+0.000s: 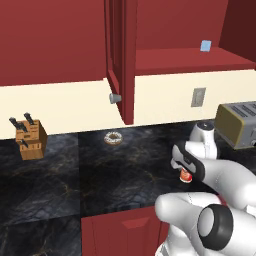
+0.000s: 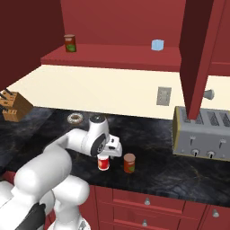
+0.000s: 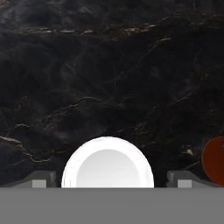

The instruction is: Pick the cans from the counter and place them in their designated side in the cabinet.

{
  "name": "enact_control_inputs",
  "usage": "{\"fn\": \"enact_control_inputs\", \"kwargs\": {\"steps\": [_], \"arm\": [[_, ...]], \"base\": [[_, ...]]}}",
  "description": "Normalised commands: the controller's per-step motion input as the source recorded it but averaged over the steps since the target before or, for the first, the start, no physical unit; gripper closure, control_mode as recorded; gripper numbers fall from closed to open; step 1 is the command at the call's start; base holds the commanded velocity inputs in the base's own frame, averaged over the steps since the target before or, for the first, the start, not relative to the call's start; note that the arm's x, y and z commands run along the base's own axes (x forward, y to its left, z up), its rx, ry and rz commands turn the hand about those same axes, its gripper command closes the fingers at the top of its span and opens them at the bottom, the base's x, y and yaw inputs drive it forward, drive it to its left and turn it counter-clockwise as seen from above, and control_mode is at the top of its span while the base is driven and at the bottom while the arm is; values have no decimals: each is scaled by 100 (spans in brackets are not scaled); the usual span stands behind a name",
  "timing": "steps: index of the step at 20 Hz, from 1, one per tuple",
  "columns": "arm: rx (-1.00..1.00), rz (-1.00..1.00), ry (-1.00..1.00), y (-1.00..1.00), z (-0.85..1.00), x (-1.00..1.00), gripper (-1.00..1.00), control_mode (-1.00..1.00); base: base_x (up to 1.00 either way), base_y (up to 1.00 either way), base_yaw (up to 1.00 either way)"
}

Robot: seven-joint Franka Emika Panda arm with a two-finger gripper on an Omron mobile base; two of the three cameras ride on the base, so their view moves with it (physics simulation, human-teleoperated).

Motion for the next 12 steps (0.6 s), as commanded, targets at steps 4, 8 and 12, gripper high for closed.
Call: {"fn": "enact_control_inputs", "kwargs": {"steps": [4, 8, 12], "arm": [[0, 1, 0, -1, -17, 6, -100, -100], [0, 1, 0, 0, -18, 2, 100, -100], [0, 0, 1, -3, -6, 0, 100, -100]], "base": [[0, 0, 0], [0, 0, 0], [0, 0, 0]]}}
